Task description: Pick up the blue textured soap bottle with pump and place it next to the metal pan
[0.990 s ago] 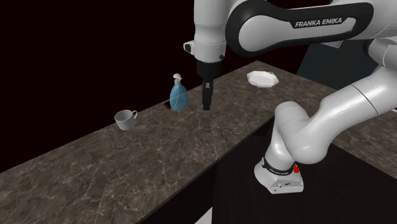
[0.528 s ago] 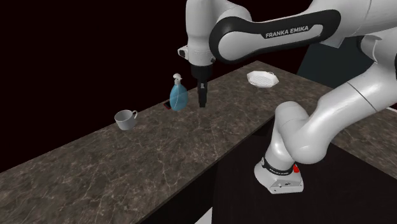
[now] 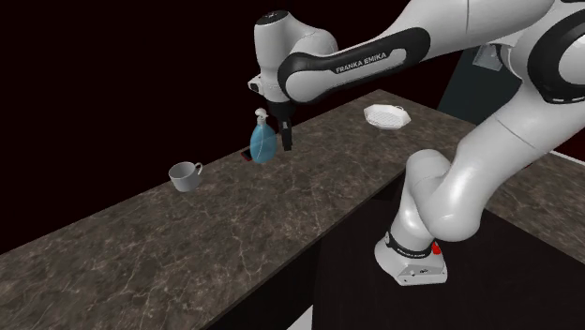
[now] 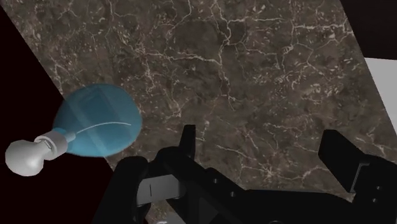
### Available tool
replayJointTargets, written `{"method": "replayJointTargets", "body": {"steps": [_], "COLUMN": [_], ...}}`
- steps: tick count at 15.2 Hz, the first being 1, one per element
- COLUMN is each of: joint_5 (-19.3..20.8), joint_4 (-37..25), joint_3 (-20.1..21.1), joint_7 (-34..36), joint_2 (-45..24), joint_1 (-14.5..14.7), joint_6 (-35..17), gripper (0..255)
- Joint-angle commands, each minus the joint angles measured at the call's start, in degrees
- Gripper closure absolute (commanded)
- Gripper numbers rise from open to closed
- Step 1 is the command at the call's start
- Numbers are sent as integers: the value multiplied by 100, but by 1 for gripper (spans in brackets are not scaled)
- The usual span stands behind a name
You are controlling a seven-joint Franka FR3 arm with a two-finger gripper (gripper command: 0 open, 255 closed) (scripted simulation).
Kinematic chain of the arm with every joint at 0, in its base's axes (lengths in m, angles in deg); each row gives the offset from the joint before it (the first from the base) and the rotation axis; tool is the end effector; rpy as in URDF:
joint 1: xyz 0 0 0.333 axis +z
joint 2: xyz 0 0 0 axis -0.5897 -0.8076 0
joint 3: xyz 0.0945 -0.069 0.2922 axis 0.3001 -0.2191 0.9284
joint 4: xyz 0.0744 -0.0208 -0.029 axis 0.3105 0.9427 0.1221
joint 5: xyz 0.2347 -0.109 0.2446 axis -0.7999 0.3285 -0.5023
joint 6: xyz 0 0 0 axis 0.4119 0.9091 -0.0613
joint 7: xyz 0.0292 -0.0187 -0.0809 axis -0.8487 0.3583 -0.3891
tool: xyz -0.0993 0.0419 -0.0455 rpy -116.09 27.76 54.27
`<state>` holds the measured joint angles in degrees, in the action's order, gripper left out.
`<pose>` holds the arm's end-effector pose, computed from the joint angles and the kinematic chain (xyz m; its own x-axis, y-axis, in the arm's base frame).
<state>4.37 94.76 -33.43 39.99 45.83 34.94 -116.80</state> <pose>0.3704 -0.1347 0.4938 0.9647 0.2498 -0.0829 0.2599 -0.9540 0.1494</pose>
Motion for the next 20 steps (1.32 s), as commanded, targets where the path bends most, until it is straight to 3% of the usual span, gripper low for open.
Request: {"method": "replayJointTargets", "body": {"steps": [1,9,20], "joint_5": [139,395,215], "joint_4": [-157,-1066,-3051], "joint_3": [-152,-625,-794], "joint_7": [-303,-1428,-2921], "joint_2": [-359,-1945,-4328], "joint_1": [-31,-154,-600], "joint_6": [-230,-1064,-1786], "gripper": [0,0,0]}}
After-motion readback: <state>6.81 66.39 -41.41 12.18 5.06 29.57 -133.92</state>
